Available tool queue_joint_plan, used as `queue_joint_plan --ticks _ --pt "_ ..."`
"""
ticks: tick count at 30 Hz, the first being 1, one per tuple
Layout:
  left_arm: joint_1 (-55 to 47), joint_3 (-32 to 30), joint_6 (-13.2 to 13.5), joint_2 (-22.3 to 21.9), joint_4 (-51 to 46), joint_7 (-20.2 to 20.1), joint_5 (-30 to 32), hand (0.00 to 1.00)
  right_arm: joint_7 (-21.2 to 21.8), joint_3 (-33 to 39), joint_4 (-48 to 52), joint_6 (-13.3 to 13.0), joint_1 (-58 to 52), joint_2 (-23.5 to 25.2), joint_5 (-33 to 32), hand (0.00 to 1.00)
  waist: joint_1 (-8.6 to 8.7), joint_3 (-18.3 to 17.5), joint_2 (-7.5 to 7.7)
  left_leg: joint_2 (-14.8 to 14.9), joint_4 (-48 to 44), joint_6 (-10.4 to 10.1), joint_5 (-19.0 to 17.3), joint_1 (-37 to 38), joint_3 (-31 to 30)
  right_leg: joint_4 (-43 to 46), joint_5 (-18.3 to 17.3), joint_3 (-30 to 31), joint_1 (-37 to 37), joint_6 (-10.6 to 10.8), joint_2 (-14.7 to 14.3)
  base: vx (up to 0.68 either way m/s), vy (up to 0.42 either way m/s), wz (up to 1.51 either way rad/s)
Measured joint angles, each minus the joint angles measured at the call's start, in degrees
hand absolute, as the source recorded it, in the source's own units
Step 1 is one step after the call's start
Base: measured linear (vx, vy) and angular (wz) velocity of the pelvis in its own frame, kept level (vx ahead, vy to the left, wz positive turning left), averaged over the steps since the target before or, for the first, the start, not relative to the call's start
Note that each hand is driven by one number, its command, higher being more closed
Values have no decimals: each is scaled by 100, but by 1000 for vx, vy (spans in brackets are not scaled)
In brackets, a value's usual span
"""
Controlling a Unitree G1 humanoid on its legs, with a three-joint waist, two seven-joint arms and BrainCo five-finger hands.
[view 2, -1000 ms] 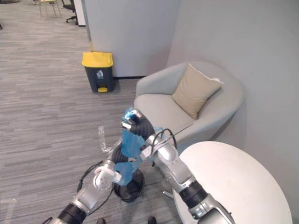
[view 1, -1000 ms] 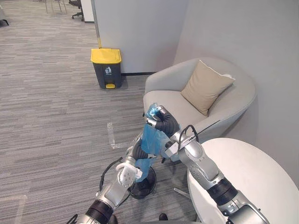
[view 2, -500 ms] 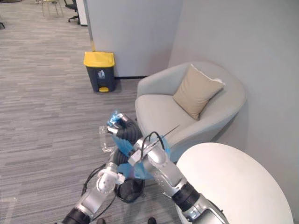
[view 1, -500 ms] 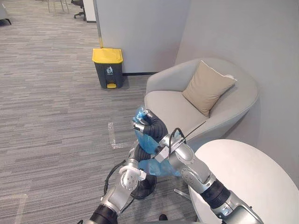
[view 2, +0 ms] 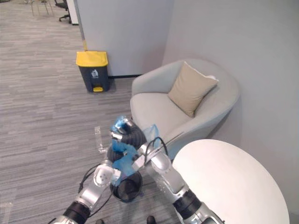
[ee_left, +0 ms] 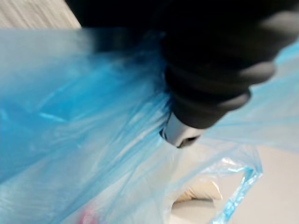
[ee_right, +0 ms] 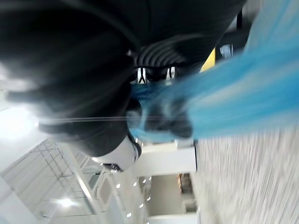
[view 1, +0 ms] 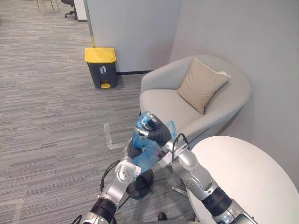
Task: Gather rubbish on tea table into small bin, then transfer packed bag to large trash can.
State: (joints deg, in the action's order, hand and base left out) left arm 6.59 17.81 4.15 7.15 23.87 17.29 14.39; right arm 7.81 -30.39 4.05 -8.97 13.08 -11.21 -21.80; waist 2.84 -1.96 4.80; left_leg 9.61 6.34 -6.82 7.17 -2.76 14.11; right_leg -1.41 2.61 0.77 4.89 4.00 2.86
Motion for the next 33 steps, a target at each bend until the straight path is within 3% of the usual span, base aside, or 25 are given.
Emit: queue_joint_plan --ticks 8,10,14,18,21,26,29,33 --pt "-233 -558 -1 6 0 -13 -233 100 -232 286 -26 -198 -218 -433 1818 0 -2 3 -3 -6 0 1 0 -11 -10 -2 0 -9 -6 0 9 0 0 0" --pt "-315 -727 1 55 0 -19 -333 100 -449 472 -27 -319 -236 -809 2702 0 -6 12 -11 -12 0 2 -1 -11 -22 -2 -1 -15 -9 1 14 0 0 0" --pt "-432 -950 1 89 -1 -25 -452 100 -653 715 -26 -400 -507 -978 3327 0 -9 59 -77 -9 0 2 -1 -17 -30 -5 -28 -26 -10 33 13 0 0 0" --pt "-626 -1076 1 43 -5 -31 -578 100 -704 986 -122 -400 -1023 -765 3539 0 -14 92 -125 -10 0 3 -2 -23 -45 -7 -34 -45 -17 23 15 0 0 0" --pt "-858 -1282 -1 -42 41 -95 -818 100 -788 1350 -774 -368 -1418 -263 3533 0 -9 114 -155 -25 -1 5 -11 -11 -70 -44 -44 -87 -74 28 8 1 0 6" --pt "-1153 -1749 -17 -137 538 -244 -1133 100 -738 1922 -2525 -66 -1684 433 3378 0 -15 186 -260 -81 -1 -15 -94 -6 -117 -85 -78 -182 -122 73 60 11 10 7" --pt "-1250 -2043 -75 -209 996 -399 -1395 100 -727 2329 -3526 81 -1665 677 2958 0 -36 217 -305 -116 -1 -9 -133 55 -123 -100 -95 -192 -206 81 94 43 12 3" --pt "-1419 -2254 -126 -247 1358 -513 -1665 100 -776 2705 -4425 293 -1661 710 2699 0 -110 251 -349 -145 -2 13 -174 123 -112 -92 -124 -192 -272 65 125 48 10 1"
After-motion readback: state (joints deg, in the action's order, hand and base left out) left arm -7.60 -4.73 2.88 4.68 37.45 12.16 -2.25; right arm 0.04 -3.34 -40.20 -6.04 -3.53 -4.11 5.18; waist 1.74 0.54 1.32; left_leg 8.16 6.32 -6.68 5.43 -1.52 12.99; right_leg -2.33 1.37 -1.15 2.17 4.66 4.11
